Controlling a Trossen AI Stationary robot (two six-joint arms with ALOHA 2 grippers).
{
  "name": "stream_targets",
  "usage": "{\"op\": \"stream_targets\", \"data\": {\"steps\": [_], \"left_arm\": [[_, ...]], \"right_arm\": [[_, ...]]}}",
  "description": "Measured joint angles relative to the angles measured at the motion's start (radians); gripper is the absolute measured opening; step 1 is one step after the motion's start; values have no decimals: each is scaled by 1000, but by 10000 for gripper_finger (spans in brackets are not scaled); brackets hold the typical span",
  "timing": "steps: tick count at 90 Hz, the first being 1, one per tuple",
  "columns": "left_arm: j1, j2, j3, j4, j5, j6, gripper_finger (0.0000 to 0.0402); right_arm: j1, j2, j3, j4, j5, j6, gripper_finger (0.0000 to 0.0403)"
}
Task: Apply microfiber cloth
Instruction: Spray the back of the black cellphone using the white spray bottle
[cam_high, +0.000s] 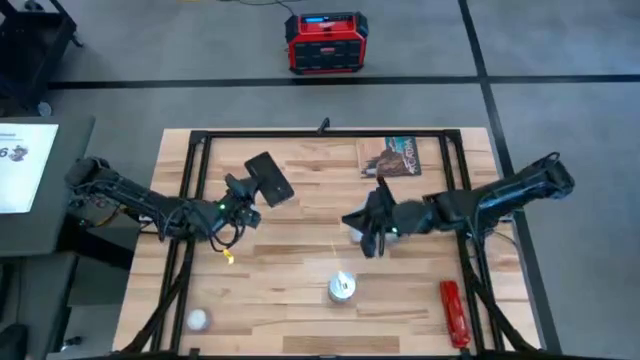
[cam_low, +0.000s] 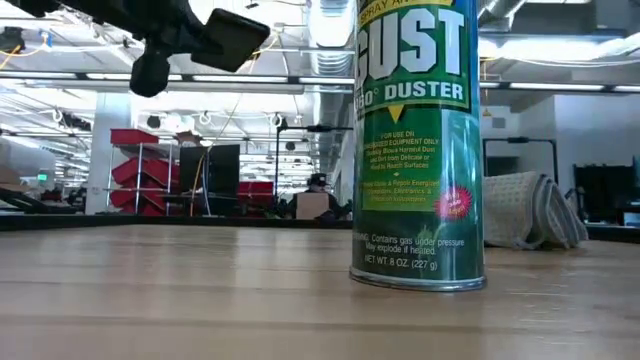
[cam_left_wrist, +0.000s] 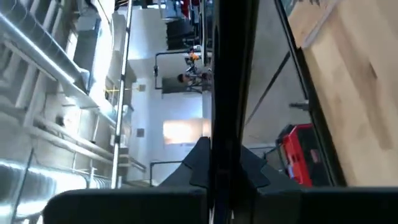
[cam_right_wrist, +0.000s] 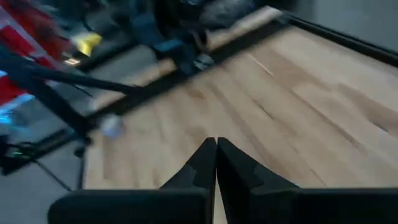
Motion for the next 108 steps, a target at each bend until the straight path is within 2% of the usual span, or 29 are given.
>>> {"op": "stream_targets", "data": {"steps": [13,25,40,53,67,79,95,108], "left_arm": [[-30,0,0,-5,10,13,3],[-72,1,0,-3,19,23,3],[-98,29,0,-6,36,82,3],[-94,89,0,-20,40,148,3],[-83,161,-1,-37,44,185,3],[-82,188,-1,-35,44,206,3],[-82,192,-1,-16,48,212,3],[-83,191,-1,4,50,223,3]], "right_arm": [[-129,41,-126,307,-171,-84,0],[-264,122,-207,574,-383,-99,0],[-401,292,-219,881,-673,8,0],[-465,440,-168,1071,-839,152,0],[-489,539,-62,1110,-984,179,6],[-485,577,25,1090,-1087,194,43],[-479,578,68,933,-1115,168,110],[-478,579,69,884,-1111,153,153]]}}
